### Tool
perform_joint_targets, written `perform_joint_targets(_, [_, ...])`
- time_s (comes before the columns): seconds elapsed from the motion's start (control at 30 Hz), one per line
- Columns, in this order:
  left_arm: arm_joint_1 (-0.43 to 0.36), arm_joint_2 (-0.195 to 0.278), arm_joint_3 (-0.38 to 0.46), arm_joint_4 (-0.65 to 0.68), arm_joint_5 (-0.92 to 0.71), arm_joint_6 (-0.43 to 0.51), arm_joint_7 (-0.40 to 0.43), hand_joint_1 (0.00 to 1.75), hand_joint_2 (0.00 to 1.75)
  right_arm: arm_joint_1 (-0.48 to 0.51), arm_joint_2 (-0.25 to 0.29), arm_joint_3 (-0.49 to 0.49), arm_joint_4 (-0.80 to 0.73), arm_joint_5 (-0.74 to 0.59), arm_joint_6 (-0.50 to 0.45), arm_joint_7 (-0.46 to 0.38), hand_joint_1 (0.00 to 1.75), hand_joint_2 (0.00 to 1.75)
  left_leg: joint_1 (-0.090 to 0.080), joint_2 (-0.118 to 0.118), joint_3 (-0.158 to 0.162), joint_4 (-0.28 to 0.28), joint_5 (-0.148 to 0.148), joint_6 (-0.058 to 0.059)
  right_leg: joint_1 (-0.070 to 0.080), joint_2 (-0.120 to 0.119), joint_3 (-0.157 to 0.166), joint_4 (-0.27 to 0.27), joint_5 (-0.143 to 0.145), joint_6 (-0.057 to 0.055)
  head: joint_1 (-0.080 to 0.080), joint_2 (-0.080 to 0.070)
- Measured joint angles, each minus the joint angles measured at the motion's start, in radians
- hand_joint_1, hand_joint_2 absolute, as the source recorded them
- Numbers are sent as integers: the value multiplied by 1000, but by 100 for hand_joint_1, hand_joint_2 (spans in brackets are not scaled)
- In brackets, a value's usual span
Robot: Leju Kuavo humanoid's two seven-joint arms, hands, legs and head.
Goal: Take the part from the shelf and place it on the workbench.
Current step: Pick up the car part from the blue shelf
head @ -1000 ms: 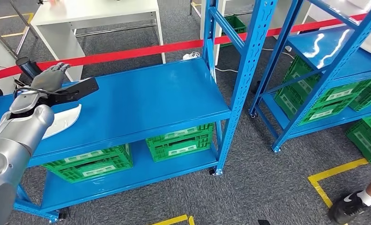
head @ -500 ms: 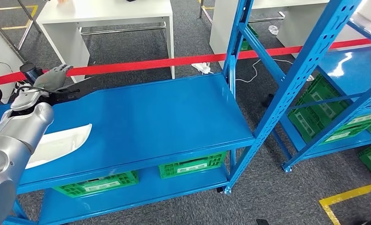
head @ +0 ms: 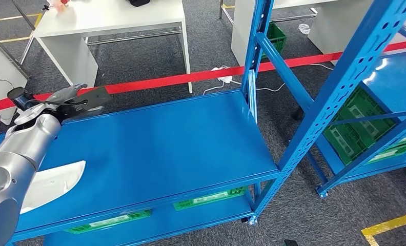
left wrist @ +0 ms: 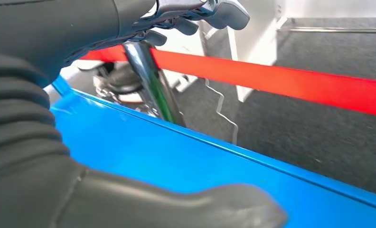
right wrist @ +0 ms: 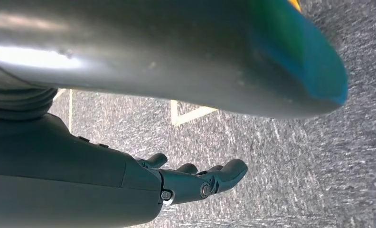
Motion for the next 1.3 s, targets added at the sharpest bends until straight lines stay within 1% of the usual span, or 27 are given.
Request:
perform_joint_targets(0.03, [0,4,5,0,9,-9,-10,0,131,0,0,-1,0,0,0,0,0,0,-1,0,18,-62,45,4,0,1,7,1,-6,3,0,0])
perform_joint_targets(0.07, [-1,7,9,0,16,-15,-19,0,87,0,0,-2,0,0,0,0,0,0,-3,1,32,-114,66,9,0,2,11,3,-10,6,-1,0])
perform_joint_targets(0.1, [-1,10,14,0,22,-19,-28,0,44,-1,1,-4,0,0,0,0,0,0,-6,1,42,-147,80,14,1,2,12,3,-13,11,-1,0])
perform_joint_targets(0.13, [-1,12,18,-1,28,-21,-37,0,0,0,1,-6,0,-1,0,1,0,0,-8,2,45,-159,80,20,1,3,11,3,-15,16,-2,0])
perform_joint_targets(0.17, [-1,13,22,-2,33,-20,-45,0,0,0,1,-8,0,-1,0,0,0,0,-8,2,46,-166,82,22,3,3,10,3,-16,18,-3,0])
perform_joint_targets(0.2, [0,13,25,-4,37,-18,-51,0,0,0,1,-11,0,-2,0,0,0,0,-7,0,48,-167,93,23,5,2,11,3,-17,16,-3,0])
perform_joint_targets(0.27, [1,13,29,-5,41,-12,-60,0,0,1,1,-14,0,-3,0,-2,0,0,-6,-2,48,-170,98,22,6,1,13,0,-16,9,-3,0])
perform_joint_targets(0.3, [1,13,30,-5,41,-9,-62,0,0,1,1,-15,0,-4,0,-2,0,0,-7,-3,48,-170,97,24,6,1,14,-3,-15,8,-3,0])
perform_joint_targets(0.37, [1,13,30,-6,42,-3,-65,0,0,0,1,-16,0,-5,0,-3,0,0,-8,-4,48,-170,96,29,5,0,18,-8,-14,10,-3,0])
perform_joint_targets(0.47, [1,12,30,-6,42,3,-66,0,0,-1,1,-18,0,-7,0,-5,0,0,-8,-4,48,-170,95,33,5,0,20,-13,-13,17,-3,0])
perform_joint_targets(0.6, [1,11,30,-9,45,17,-64,0,0,-1,1,-20,0,-9,0,-6,0,0,-10,-3,48,-169,94,37,3,0,21,-16,-12,31,-3,0])
perform_joint_targets(0.73, [1,6,30,-9,52,20,-55,0,0,-1,1,-29,0,-9,0,-4,0,0,-10,-3,49,-168,94,38,2,0,21,-16,-12,33,-3,0])
perform_joint_targets(0.77, [1,5,30,-9,53,20,-54,0,0,-1,1,-31,0,-9,0,-4,0,0,-12,-3,49,-167,94,40,0,0,22,-18,-10,36,-3,0])
perform_joint_targets(0.83, [0,2,30,-9,56,20,-52,0,0,-1,1,-33,0,-9,0,-4,0,0,-11,0,55,-179,103,51,-2,0,25,-24,-6,46,-3,0])
perform_joint_targets(0.87, [-1,1,30,-10,58,21,-51,0,0,-1,1,-33,0,-9,0,-4,0,0,-8,3,61,-191,111,57,-2,-1,22,-20,-11,52,-3,0])
perform_joint_targets(0.9, [-3,-1,30,-11,59,21,-50,0,0,-2,1,-34,0,-9,0,-4,0,0,-4,6,66,-205,120,62,-1,-2,12,4,-31,55,-2,0])
perform_joint_targets(0.93, [-5,-3,30,-11,59,22,-50,0,0,-2,0,-34,0,-9,0,-4,0,0,0,10,70,-214,127,65,-3,-4,-7,47,-62,58,-1,0])
perform_joint_targets(1.0, [-6,-6,30,-11,59,24,-50,0,0,-1,0,-34,0,-8,0,-4,0,0,2,15,67,-216,130,66,-12,-5,-58,172,-128,66,0,0])
perform_joint_targets(1.03, [-5,-7,30,-11,59,24,-49,0,0,-1,0,-34,0,-8,0,-4,0,0,3,17,64,-214,131,64,-18,-6,-74,218,-143,72,0,0])
perform_joint_targets(1.07, [-4,-9,30,-11,59,24,-49,0,0,-1,0,-34,0,-7,0,-4,0,0,7,17,59,-210,131,60,-25,-8,-76,233,-141,79,0,0])
perform_joint_targets(1.1, [-4,-11,30,-11,59,25,-50,0,0,-1,0,-34,0,-7,0,-4,0,0,12,18,53,-203,131,54,-32,-10,-61,213,-124,86,0,0])
perform_joint_targets(1.13, [-4,-13,30,-11,59,26,-50,0,0,-2,0,-34,0,-6,0,-4,0,0,19,18,45,-194,129,45,-40,-14,-27,159,-98,95,0,0])
perform_joint_targets(1.17, [-5,-14,30,-12,59,27,-50,0,0,-4,1,-34,0,-6,0,-4,0,0,24,18,36,-182,127,34,-46,-16,8,101,-83,105,1,0])
perform_joint_targets(1.2, [-6,-14,30,-14,59,28,-50,0,0,-5,2,-34,0,-6,0,-4,0,0,27,17,27,-169,124,22,-48,-14,32,61,-67,109,1,0])
perform_joint_targets(1.23, [-7,-14,30,-15,59,29,-50,0,0,-6,2,-34,0,-6,0,-3,0,0,28,16,20,-157,121,11,-49,-11,45,37,-65,107,2,0])
perform_joint_targets(1.27, [-7,-14,30,-17,59,30,-50,0,0,-7,3,-34,0,-6,0,-2,0,0,27,14,14,-149,122,1,-47,-7,42,38,-70,100,1,0])
perform_joint_targets(1.3, [-7,-15,30,-17,59,31,-51,0,0,-7,3,-34,0,-6,0,-1,0,0,27,13,10,-146,124,-7,-46,-3,35,45,-66,88,1,0])
